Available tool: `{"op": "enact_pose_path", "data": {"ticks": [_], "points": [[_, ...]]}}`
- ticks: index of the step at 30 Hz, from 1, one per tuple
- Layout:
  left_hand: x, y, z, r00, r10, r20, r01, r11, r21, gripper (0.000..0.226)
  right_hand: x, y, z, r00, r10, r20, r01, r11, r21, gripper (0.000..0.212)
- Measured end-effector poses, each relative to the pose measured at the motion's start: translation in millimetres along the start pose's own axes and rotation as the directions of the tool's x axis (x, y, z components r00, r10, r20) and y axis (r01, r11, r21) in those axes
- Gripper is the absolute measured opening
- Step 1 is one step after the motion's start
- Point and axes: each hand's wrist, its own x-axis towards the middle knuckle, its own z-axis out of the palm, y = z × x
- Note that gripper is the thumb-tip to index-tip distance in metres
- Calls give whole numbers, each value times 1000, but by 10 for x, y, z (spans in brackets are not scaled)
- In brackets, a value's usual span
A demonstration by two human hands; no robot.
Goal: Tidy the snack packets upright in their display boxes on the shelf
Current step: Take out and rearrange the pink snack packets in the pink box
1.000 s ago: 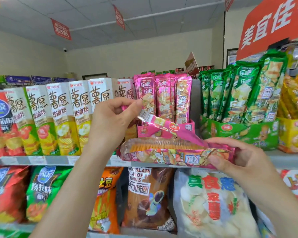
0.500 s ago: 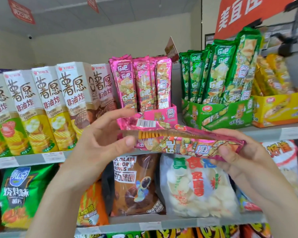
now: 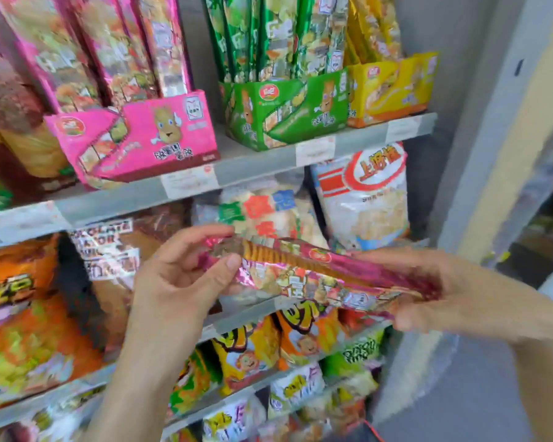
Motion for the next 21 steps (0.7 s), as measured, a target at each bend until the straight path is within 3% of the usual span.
{"op": "enact_pose_path", "data": {"ticks": [3,6,13,17,21], "points": [[-217,-191,233,980,-58,190,70,996,-53,38,-336,223,-105,992,85,-98,-91,994,-61,47],[-528,-393,505,917,-188,353,171,982,81,36,-739,526,-228,951,140,-274,-148,989,-9,30],[-1502,-1163,1213,770,-536,346,394,826,403,43,-1462,1640,-255,837,353,-419,-331,935,126,26],[-1953,-1715,1464,702,-655,278,518,738,431,36,-1739,2454,-144,757,470,-455,-386,882,270,19],[-2314,-2461,1593,671,-710,212,566,676,472,40,-1838,3308,121,669,555,-494,-430,831,352,28]]}}
